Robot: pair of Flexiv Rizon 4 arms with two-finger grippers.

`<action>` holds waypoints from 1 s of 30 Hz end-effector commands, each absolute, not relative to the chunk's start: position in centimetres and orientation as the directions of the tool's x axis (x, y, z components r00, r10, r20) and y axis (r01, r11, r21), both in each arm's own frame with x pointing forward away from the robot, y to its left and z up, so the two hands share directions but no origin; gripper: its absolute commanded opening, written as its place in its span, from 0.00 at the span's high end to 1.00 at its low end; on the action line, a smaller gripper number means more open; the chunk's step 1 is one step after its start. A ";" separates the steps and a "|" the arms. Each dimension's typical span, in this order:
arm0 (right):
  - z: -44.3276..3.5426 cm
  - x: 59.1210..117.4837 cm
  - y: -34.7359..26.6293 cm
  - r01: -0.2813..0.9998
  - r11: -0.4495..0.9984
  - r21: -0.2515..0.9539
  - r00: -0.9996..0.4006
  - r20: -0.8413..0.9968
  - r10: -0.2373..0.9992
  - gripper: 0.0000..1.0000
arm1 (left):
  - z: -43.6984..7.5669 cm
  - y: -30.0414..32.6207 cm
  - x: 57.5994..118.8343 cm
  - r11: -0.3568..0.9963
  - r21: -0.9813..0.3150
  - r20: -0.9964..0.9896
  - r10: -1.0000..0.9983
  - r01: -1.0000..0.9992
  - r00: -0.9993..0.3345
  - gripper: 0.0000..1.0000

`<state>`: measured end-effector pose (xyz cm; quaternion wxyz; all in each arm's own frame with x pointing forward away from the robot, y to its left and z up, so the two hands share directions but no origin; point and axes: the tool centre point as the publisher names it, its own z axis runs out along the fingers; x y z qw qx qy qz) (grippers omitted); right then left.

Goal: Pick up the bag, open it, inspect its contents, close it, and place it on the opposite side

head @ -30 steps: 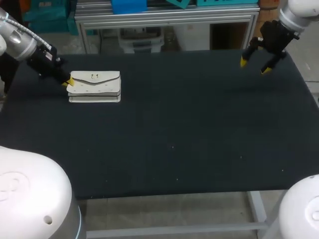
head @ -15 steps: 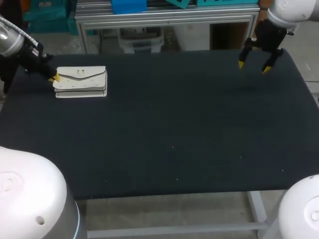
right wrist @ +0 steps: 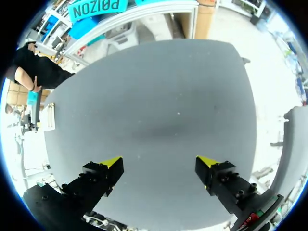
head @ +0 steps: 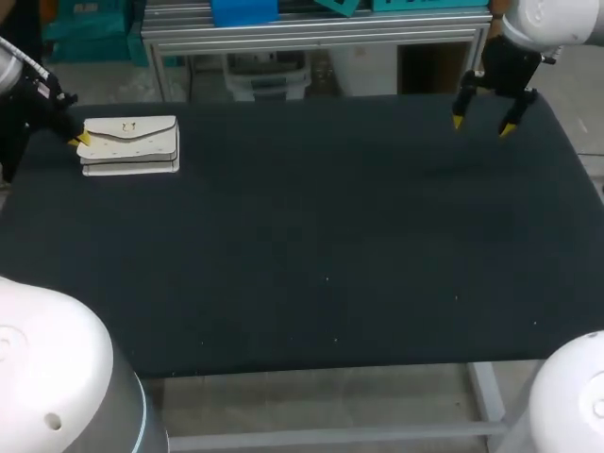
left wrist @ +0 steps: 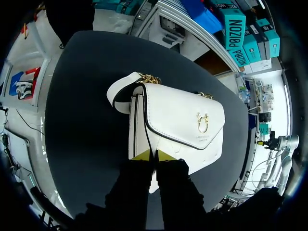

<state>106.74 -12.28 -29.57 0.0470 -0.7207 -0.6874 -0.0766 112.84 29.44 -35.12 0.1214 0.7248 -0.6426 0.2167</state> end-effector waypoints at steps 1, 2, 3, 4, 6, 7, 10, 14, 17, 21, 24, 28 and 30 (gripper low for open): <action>-29.4 106.7 -12.2 0.998 -0.040 0.038 0.034 0.152 0.988 0.00 | -35.1 30.6 114.4 -0.106 -0.038 0.469 -0.880 -0.994 0.076 1.00; -29.4 106.8 -12.1 0.999 -0.036 0.035 0.030 0.148 0.988 0.00 | -35.0 30.9 114.5 -0.106 -0.038 0.470 -0.880 -0.994 0.075 1.00; -29.4 106.9 -12.0 0.999 -0.035 0.034 0.030 0.143 0.989 0.00 | -34.9 31.2 114.7 -0.105 -0.039 0.471 -0.879 -0.994 0.075 1.00; -29.3 106.9 -11.9 0.999 -0.034 0.034 0.029 0.141 0.990 0.00 | -34.9 31.3 114.7 -0.101 -0.038 0.466 -0.882 -0.994 0.072 1.00; -29.3 107.1 -11.8 0.999 -0.028 0.028 0.024 0.128 0.991 0.00 | -35.1 31.7 114.7 -0.097 -0.036 0.457 -0.887 -0.995 0.070 1.00; -29.3 107.1 -11.8 0.999 -0.028 0.028 0.025 0.128 0.992 0.00 | -35.1 31.9 114.8 -0.097 -0.036 0.457 -0.887 -0.995 0.070 1.00; -29.3 107.2 -11.7 0.999 -0.028 0.029 0.024 0.124 0.992 0.00 | -35.2 32.6 114.7 -0.098 -0.034 0.459 -0.886 -0.995 0.072 1.00; -29.4 107.2 -11.6 0.999 -0.031 0.027 0.027 0.126 0.992 0.00 | -35.4 33.2 114.5 -0.105 -0.030 0.458 -0.885 -0.994 0.080 0.60; -29.4 107.1 -11.5 0.999 -0.033 0.028 0.030 0.131 0.991 0.00 | -35.1 33.0 113.8 -0.109 -0.040 0.460 -0.884 -0.993 0.078 0.00; -29.4 106.9 -11.5 0.999 -0.032 0.033 0.027 0.141 0.990 0.00 | -33.4 32.6 112.4 -0.128 -0.076 0.436 -0.896 -0.989 0.083 0.00; -29.6 106.6 -11.5 0.999 -0.028 0.032 0.023 0.148 0.989 0.00 | -31.5 32.6 111.3 -0.135 -0.109 0.413 -0.907 -0.985 0.078 0.00; -29.4 106.5 -11.3 0.999 -0.021 0.031 0.016 0.152 0.988 0.00 | -29.4 32.0 110.3 -0.128 -0.130 0.378 -0.923 -0.983 0.071 0.00; -29.1 106.4 -11.1 0.999 -0.020 0.034 0.015 0.153 0.988 0.00 | -28.6 31.6 109.9 -0.120 -0.134 0.361 -0.930 -0.984 0.064 0.00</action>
